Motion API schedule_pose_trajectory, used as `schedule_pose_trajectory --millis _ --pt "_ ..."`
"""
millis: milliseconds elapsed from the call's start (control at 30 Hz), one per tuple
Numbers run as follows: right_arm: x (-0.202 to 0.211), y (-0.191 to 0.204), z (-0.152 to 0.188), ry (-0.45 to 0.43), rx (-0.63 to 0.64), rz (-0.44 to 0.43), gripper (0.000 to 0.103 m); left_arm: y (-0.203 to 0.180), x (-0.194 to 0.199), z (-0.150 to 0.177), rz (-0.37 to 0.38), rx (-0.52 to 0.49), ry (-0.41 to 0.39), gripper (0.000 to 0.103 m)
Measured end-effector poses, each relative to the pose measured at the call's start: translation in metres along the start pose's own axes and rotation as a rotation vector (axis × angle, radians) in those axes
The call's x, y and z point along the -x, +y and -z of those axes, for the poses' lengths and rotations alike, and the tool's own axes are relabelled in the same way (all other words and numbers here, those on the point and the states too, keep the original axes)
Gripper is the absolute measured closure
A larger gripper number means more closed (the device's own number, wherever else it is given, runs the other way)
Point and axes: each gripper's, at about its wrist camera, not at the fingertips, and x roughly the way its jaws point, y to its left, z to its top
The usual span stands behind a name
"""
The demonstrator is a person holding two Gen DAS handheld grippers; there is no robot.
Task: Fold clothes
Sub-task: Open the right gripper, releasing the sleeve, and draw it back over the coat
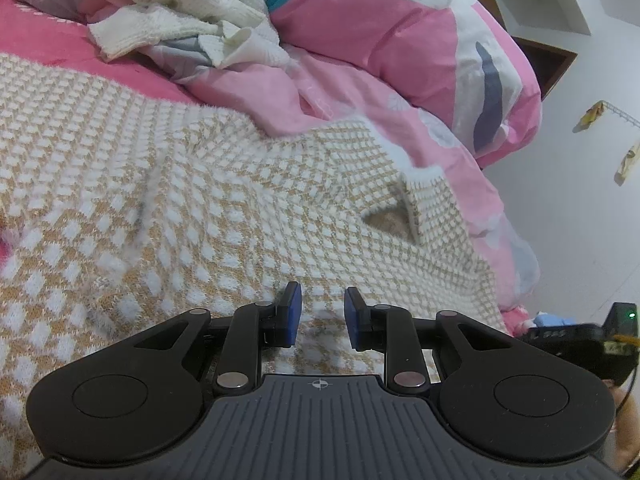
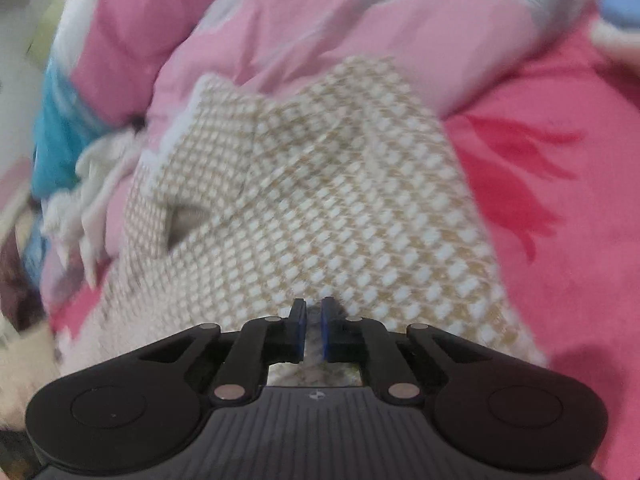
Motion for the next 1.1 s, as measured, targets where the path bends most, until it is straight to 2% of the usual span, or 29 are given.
schedule_pose_trajectory --millis 133,200,333,400,467,533,633,800,1033,1100 --pt "0.031 0.017 0.014 -0.053 0.140 0.013 0.093 0.000 0.000 0.000 0.000 0.001 0.001 0.079" --pt "0.030 0.018 0.025 -0.055 0.215 0.091 0.093 0.000 0.000 0.000 0.002 0.002 0.001 0.079" --pt "0.024 0.013 0.037 -0.064 0.279 0.155 0.096 0.001 0.000 0.000 0.006 0.006 0.002 0.079" --pt "0.036 0.023 0.036 -0.073 0.276 0.175 0.094 0.002 0.000 -0.001 0.008 0.009 0.002 0.079" --pt "0.050 0.046 0.049 -0.114 0.379 0.204 0.093 0.002 0.000 -0.001 0.007 0.009 0.002 0.079" --pt "0.050 0.053 0.064 -0.116 0.442 0.225 0.093 0.002 0.000 -0.001 0.008 0.009 0.001 0.079" --pt "0.031 0.043 0.086 -0.074 0.462 0.249 0.093 0.001 0.000 -0.001 0.011 0.009 0.000 0.079" --pt "0.039 0.065 0.087 -0.077 0.511 0.332 0.093 0.000 0.001 -0.001 0.015 0.009 -0.002 0.075" --pt "0.061 0.098 0.098 -0.254 0.548 0.288 0.093 0.004 0.003 -0.002 0.027 0.033 -0.004 0.075" --pt "0.049 0.090 0.102 -0.254 0.532 0.299 0.092 0.004 0.003 -0.002 0.027 0.035 -0.004 0.075"
